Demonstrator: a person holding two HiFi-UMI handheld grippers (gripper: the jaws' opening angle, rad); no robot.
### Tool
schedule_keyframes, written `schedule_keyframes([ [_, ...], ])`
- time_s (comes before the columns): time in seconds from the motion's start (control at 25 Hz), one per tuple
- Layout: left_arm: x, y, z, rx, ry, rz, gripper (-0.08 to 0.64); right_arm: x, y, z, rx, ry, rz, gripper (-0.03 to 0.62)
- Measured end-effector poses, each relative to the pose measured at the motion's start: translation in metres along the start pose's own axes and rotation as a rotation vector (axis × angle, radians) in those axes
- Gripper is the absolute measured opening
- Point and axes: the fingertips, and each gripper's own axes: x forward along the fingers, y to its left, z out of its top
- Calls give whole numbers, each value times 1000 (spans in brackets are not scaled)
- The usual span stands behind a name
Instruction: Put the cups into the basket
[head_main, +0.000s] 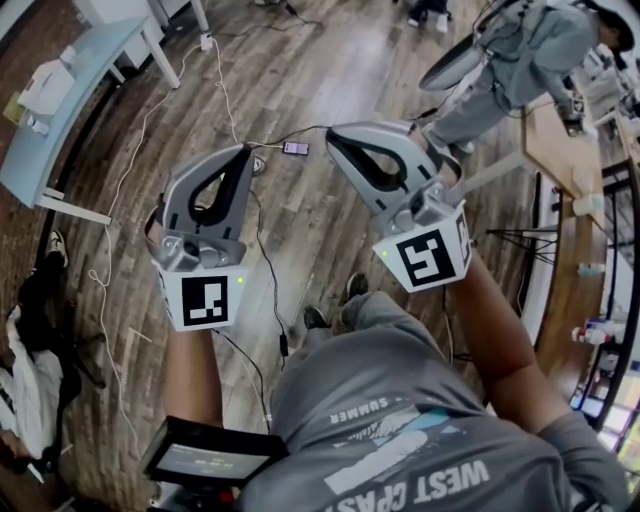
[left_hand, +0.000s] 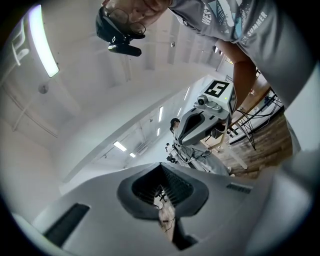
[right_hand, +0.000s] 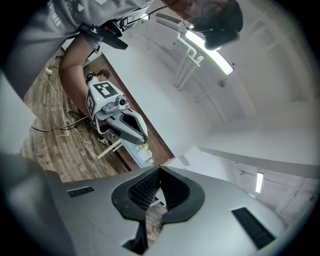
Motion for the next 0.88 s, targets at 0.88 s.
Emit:
schedule_keyframes([
  [0.88, 144, 18, -52, 23, 116, 63, 0, 39, -89, -118, 49, -115, 26, 11],
])
